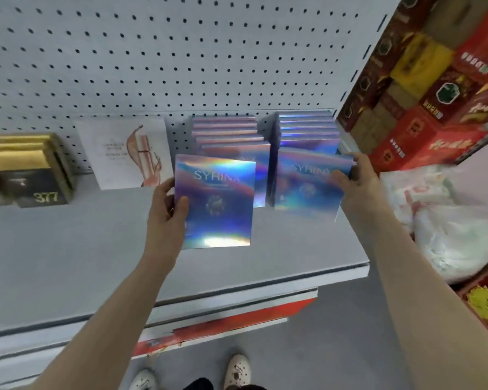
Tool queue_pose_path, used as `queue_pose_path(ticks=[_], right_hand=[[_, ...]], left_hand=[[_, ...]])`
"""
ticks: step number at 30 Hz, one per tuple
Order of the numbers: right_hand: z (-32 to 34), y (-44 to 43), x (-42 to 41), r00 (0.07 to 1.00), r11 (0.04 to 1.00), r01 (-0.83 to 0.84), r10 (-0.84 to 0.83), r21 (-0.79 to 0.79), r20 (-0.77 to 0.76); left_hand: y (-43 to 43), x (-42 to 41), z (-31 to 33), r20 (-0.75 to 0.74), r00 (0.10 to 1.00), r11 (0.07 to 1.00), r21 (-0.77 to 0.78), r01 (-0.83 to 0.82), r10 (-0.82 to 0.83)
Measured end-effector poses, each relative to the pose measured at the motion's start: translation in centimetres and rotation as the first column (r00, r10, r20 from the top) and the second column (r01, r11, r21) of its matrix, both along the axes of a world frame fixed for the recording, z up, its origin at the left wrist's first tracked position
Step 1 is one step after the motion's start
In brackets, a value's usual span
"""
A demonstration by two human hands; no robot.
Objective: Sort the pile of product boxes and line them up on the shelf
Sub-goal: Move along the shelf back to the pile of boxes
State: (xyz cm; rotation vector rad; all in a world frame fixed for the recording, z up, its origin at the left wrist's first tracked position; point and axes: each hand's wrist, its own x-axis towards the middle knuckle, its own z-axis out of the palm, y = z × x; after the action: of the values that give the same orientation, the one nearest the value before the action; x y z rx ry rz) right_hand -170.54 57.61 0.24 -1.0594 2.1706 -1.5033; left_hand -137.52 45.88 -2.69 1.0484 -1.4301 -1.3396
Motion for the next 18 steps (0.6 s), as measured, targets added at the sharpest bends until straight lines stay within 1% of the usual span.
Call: queue_pose_path(ticks=[2, 4, 7, 10, 12, 14, 15, 17, 18], right_hand=[[-0.2, -1.1, -1.3, 1.000, 1.000, 0.022, -0.022, -0.017, -0.021], [-0.2, -2.3, -2.4, 0.996, 0.999, 0.036, -0.035, 0.006, -0.077], [-0.2, -3.8, -2.9, 0.977, 0.998, 0.026, -0.014, 0.050, -0.212], [-0.7, -4.4, -3.0, 0.920, 0.996, 0.061, -0.030, 0.066, -0.392], [-1.1, -4.6, -3.0, 0.905, 0.990, 0.108, -0.057, 0.096, -0.421], [-1.3, -4.8, -3.0, 0.886, 0.989, 0.114, -0.059, 0.095, -0.460], [-1.2, -4.9, -2.9, 0.851, 0.991, 0.115, -0.061, 0.071, -0.522], [-0.9, -5.2, -2.0, 0.740, 0.995, 0.095, -0.063, 0.012, -0.670], [-0.3, -5.5, -0.8, 0.703, 0.999, 0.046, -0.040, -0.010, -0.710]], left_hand=[[0.2, -0.4, 0.0, 0.031, 0.999, 1.000, -0.003, -0.030, 0.030], [0.5, -0.7, -0.1, 0.033, 0.998, 0.999, 0.003, -0.054, 0.054], [0.9, -1.1, -0.3, 0.026, 0.997, 0.997, 0.026, -0.076, 0.075], [1.2, -1.3, -0.6, 0.017, 0.997, 0.996, 0.045, -0.079, 0.078], [1.4, -1.3, -0.8, 0.012, 0.997, 0.996, 0.054, -0.071, 0.071], [1.6, -1.3, -0.9, 0.007, 0.998, 0.997, 0.059, -0.059, 0.059], [1.7, -1.3, -0.8, 0.003, 0.999, 0.997, 0.061, -0.054, 0.054], [1.9, -1.3, -0.8, -0.010, 0.999, 0.997, 0.066, -0.042, 0.042], [2.0, -1.4, -0.9, -0.016, 0.999, 0.997, 0.067, -0.038, 0.039]])
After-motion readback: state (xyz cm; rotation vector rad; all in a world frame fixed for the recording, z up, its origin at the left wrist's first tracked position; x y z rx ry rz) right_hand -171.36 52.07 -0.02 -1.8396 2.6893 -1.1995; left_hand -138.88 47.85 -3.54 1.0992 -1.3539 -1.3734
